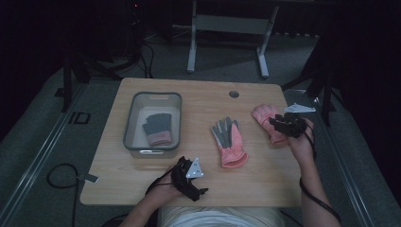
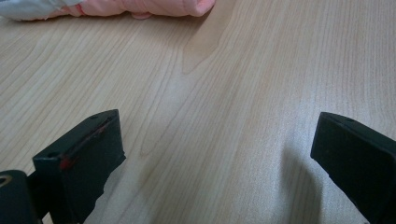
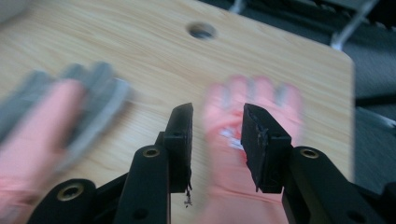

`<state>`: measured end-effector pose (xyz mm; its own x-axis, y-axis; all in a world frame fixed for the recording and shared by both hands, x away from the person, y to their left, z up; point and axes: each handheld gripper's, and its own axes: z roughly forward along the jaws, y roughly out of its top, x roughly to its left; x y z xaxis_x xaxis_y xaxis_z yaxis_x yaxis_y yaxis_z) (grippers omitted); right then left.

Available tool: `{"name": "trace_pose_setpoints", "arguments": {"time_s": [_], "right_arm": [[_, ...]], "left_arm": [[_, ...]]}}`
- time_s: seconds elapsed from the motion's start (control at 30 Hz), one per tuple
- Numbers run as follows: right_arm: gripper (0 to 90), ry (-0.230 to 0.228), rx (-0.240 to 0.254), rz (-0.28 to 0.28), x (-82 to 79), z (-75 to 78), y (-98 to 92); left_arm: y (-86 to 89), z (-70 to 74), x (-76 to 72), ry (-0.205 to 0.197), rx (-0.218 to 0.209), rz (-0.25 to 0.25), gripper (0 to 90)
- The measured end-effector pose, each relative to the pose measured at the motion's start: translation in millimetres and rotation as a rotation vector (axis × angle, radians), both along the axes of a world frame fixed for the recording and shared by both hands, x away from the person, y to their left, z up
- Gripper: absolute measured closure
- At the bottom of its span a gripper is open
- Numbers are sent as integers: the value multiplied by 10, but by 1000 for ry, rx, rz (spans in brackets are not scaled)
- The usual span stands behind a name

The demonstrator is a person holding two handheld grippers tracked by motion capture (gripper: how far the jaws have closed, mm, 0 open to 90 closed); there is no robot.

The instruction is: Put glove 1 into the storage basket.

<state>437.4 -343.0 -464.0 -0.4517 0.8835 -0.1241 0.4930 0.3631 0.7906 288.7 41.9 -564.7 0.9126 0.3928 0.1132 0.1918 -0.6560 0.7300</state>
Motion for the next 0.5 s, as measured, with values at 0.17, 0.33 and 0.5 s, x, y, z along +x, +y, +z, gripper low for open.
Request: {"name": "trace_pose_setpoints", "arguments": {"time_s": [0.17, 0.33, 0.5], "right_arm": [[585, 5, -18, -25, 190, -40, -227], [544, 36, -26, -8, 380, -179, -318], [544, 71, -40, -10, 514, -308, -349]], "left_arm": [[6, 6, -4, -11, 0, -1, 20], [11, 5, -4, -14, -5, -2, 20], [16, 10, -13, -33, -9, 4, 20]]}}
